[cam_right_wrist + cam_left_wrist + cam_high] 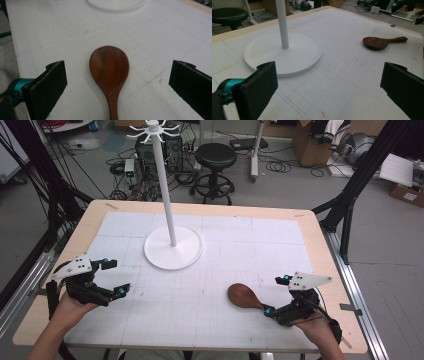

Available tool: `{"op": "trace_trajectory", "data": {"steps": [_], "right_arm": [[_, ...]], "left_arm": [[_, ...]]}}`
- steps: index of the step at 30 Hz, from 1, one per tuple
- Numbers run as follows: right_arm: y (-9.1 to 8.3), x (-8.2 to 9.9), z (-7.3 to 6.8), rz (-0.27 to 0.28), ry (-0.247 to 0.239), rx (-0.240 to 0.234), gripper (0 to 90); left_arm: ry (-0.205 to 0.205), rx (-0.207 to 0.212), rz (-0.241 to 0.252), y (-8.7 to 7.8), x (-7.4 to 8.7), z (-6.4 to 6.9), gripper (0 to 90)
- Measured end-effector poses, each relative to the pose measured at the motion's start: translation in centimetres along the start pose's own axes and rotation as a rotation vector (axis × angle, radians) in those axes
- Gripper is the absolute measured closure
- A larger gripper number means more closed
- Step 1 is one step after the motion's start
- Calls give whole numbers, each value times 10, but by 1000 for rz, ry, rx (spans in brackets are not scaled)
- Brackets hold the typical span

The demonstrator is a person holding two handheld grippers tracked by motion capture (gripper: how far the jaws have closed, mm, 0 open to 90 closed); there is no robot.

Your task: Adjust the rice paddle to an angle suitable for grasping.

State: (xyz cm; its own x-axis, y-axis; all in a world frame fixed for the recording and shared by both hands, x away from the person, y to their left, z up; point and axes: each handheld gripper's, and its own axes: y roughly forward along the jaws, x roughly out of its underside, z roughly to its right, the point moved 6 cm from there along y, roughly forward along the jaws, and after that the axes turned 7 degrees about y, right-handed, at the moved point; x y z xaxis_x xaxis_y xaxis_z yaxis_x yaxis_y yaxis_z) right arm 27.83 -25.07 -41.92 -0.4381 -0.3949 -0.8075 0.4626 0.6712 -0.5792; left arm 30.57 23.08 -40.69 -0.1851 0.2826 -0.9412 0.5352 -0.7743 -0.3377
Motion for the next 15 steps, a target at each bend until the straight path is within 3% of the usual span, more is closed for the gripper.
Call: {"op": "trace_trajectory", "data": {"steps": [1,9,15], "right_arm": [[3,1,-1,-26,-10,-8,5],[4,4,3,-67,-24,-29,5],[4,7,5,-132,-50,-34,5]], "left_arm": [[1,0,1,0,0,0,17],[0,2,-4,0,0,0,17],[0,2,-11,1,1,1,17]]}}
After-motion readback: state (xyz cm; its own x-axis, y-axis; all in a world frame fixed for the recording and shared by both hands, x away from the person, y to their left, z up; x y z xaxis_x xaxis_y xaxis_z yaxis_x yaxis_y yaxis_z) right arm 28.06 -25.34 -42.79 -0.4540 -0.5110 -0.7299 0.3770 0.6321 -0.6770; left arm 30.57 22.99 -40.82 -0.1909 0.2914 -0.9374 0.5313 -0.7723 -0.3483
